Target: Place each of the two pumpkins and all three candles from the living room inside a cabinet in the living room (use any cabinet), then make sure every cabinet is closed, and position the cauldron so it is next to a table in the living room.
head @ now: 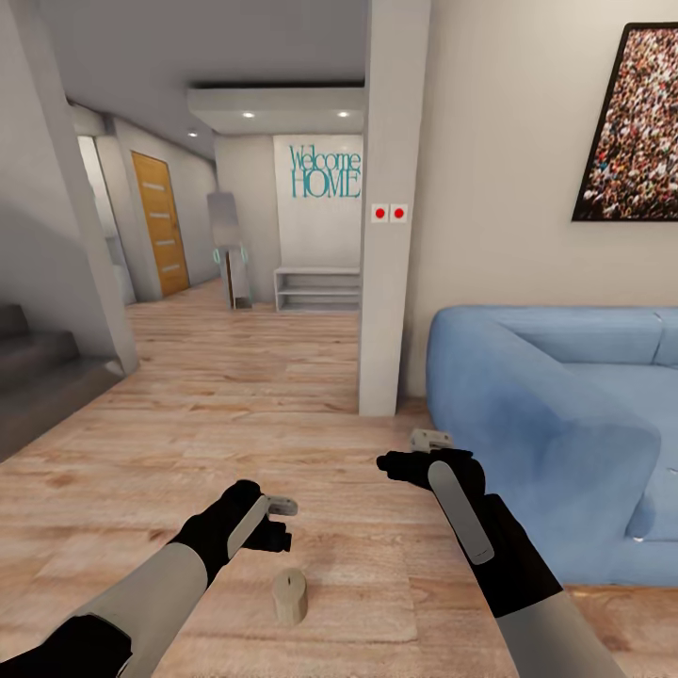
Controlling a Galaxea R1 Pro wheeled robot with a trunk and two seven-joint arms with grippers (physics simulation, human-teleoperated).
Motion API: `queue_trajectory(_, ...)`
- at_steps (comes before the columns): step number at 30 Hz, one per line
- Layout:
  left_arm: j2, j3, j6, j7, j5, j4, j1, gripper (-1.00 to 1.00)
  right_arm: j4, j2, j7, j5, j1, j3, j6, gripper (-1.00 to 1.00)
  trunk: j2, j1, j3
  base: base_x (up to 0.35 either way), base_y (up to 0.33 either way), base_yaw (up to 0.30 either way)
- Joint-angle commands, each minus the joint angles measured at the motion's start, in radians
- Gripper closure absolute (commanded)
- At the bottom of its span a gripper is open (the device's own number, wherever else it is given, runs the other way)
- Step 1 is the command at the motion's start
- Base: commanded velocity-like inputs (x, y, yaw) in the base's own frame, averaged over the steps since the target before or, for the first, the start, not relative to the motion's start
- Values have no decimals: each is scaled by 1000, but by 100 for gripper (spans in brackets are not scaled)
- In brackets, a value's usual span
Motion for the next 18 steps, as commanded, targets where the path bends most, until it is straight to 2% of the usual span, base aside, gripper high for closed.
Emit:
queue_trajectory(1,1,-6,3,9,11,-1,-1,-100,-1,0,-11,-10,-1,1,2,-100,-8,4,-4,0,0,0)
queue_trajectory(18,0,-6,0,10,9,-1,-1,-100,-1,0,-10,-10,-1,1,2,-100,-12,11,-70,0,0,0)
